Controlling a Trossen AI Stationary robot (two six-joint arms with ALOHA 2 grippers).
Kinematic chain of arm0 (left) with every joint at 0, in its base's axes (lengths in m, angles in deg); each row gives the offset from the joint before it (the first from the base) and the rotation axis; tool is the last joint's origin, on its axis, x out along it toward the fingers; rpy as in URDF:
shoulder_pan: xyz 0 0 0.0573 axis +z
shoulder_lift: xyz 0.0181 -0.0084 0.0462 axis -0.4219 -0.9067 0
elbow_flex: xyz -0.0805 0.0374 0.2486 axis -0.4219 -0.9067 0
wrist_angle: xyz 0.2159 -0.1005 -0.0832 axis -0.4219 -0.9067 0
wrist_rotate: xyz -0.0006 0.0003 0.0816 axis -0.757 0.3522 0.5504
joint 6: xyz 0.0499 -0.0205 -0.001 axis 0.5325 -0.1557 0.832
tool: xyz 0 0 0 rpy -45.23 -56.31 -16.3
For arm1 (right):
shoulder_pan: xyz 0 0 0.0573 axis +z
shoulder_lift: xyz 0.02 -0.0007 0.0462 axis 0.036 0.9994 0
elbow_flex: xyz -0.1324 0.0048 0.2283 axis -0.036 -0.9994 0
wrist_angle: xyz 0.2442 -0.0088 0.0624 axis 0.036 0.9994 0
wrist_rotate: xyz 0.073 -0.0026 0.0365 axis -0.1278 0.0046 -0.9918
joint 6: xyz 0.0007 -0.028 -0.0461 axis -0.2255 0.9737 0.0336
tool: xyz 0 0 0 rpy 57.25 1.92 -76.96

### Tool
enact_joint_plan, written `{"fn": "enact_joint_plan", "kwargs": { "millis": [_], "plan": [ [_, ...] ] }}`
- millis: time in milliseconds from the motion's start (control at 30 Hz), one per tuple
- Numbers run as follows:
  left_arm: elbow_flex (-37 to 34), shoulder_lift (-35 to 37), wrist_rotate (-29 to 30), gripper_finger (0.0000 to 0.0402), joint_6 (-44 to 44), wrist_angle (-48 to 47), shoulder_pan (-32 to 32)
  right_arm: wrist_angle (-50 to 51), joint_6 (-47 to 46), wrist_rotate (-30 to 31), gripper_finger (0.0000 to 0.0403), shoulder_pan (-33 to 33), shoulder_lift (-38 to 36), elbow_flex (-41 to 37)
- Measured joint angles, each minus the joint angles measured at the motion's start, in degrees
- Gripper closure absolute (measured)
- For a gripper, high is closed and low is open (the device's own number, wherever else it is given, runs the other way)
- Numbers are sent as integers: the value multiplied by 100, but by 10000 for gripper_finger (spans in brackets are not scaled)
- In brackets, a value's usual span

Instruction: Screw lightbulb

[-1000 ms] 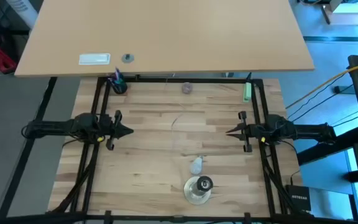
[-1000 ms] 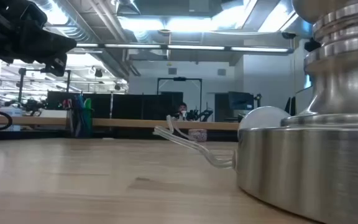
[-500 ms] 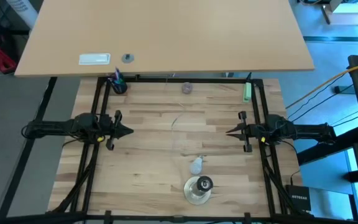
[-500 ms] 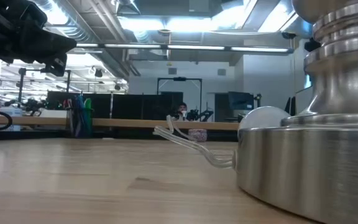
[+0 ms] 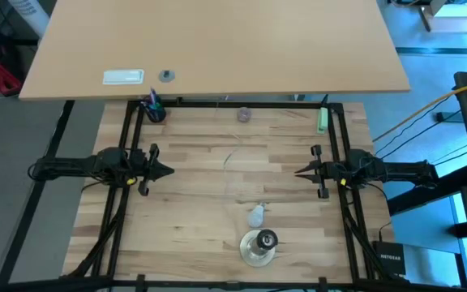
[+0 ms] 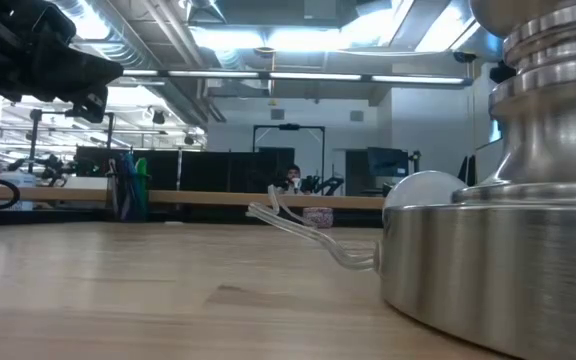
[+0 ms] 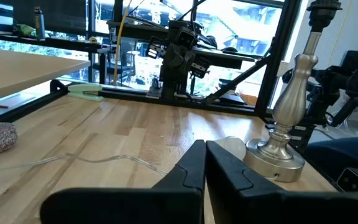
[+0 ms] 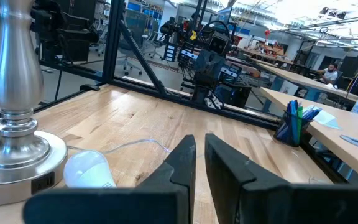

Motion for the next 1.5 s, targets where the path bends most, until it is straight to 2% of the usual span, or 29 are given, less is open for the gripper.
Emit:
{"fn": "enact_joint_plan", "kwargs": {
  "millis": [400,500,600,667,700,767,833,933,1100,1200,1267,1333,1500],
  "plan": [
    [0,0,0,402,0,0,-1,0,0,-1,364,-2,0,0],
    [-2,1,196,402,340,37,-1,-1,15,-1,364,-2,0,0],
    [-2,2,348,402,526,494,-2,-3,36,-1,364,-1,0,0],
    [-2,8,356,402,263,887,-4,-100,9,-1,364,-2,0,0],
    [-2,4,368,402,50,1062,-9,-183,-160,-5,364,0,0,0],
    [-2,4,521,402,-217,1514,-11,-378,-1082,-73,364,0,0,0],
    [-2,5,599,402,-423,1913,-9,-596,-2653,-9,364,0,0,0],
    [-2,-2,610,402,-238,2476,-7,-697,-4536,519,364,-1,-2,0],
    [-2,-96,937,402,-125,3195,-7,-800,-5111,1207,364,-4,0,0],
    [20,-573,944,402,28,3638,-10,-1173,-4852,1525,364,-4,27,0],
    [186,-1093,951,402,31,3646,-40,-1491,-4489,1503,363,-4,116,0],
    [424,-1761,953,402,-139,3640,-99,-1787,-4317,1396,362,-4,263,14],
    [1357,-3546,984,402,-389,3606,-327,-1564,-4016,1254,362,-4,971,445]
  ]
}}
